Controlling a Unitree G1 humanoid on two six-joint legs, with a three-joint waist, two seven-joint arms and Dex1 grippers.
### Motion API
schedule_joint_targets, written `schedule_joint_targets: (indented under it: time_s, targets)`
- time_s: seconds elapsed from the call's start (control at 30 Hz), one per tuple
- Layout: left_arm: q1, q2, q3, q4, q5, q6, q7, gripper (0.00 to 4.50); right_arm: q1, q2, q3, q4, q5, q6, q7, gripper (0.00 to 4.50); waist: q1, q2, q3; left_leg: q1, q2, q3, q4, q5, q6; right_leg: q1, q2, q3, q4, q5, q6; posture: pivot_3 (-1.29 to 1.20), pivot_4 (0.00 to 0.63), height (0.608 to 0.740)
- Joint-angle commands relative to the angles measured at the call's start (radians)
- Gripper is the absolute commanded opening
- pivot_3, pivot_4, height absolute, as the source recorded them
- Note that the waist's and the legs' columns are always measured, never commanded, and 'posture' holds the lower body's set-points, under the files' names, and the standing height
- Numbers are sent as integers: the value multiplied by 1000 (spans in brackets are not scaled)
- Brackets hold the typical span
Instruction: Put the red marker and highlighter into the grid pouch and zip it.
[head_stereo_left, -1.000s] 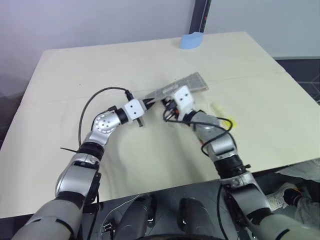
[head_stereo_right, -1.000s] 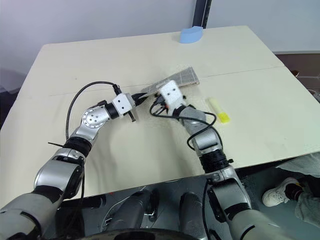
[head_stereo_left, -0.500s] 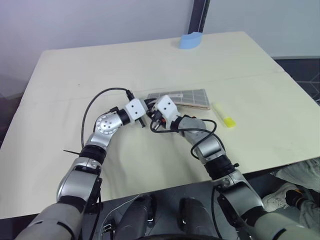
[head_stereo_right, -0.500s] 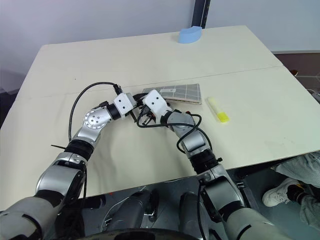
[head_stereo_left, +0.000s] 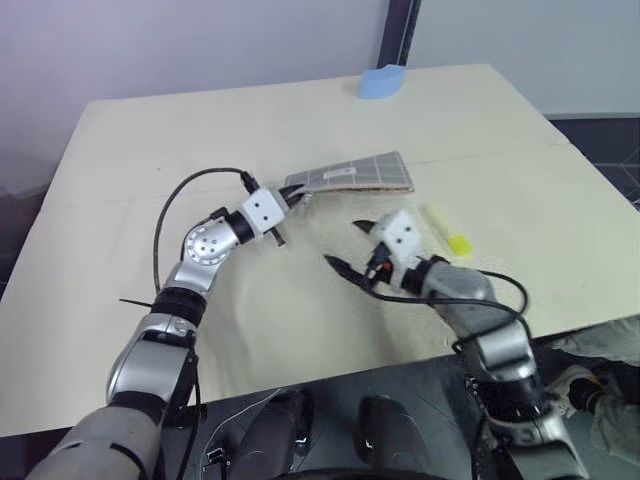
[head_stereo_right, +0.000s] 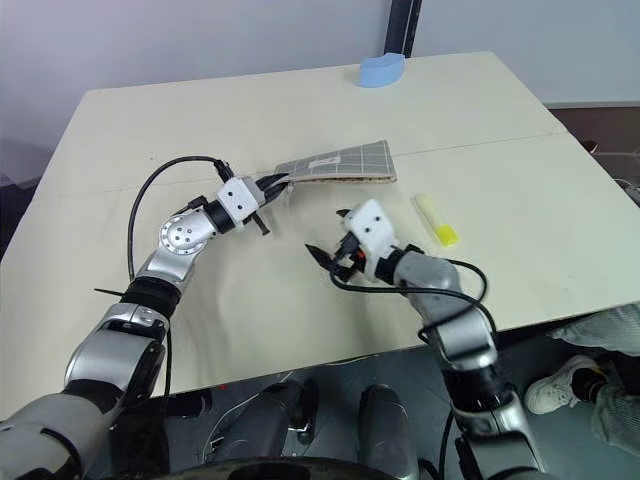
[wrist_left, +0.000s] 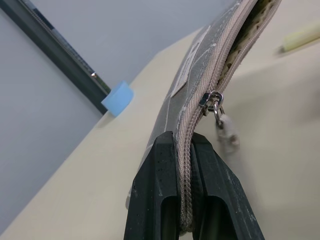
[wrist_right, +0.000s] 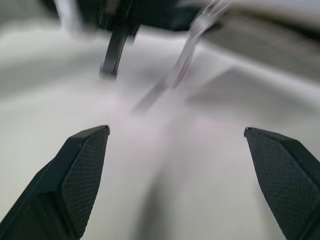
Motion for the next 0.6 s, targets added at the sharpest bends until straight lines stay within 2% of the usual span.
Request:
schedule_joint_targets:
  time_s: [0.03,0.17,0.3,0.37,0.43,0.6]
  targets:
    - [3,25,8,-7,0,-31,5,0,89,22,-69,-142,28,51,-94,4458,0,0,0,0,0,0,0,0,0,0,0,1,0,0,0,0,150,740]
    - [7,42,3,7,8,-50,3,0,210,39,-106,-206,-14,77,-210,4458,3,0,0,1,0,0,-1,0,0,1,0,2,-1,0,0,0,150,740]
    - [2,53,-2,29,15,-64,1,0,313,41,-100,-244,-26,115,-265,4458,2,0,0,2,0,0,-1,0,0,1,1,2,-1,0,0,0,150,740]
    - [0,59,-9,42,29,-72,5,0,359,56,-125,-249,-33,75,-295,4458,1,0,0,2,0,0,-1,0,0,1,1,2,-1,0,0,0,150,740]
    - [-3,63,-6,57,30,-69,12,0,378,58,-153,-247,-30,35,-308,4458,1,0,0,2,0,0,-1,0,0,1,1,2,-1,0,0,0,150,740]
    - [0,70,-14,85,50,-85,25,0,316,41,-292,-186,-18,-28,-353,4458,3,0,0,2,0,0,-1,0,0,2,1,2,-1,0,0,0,150,740]
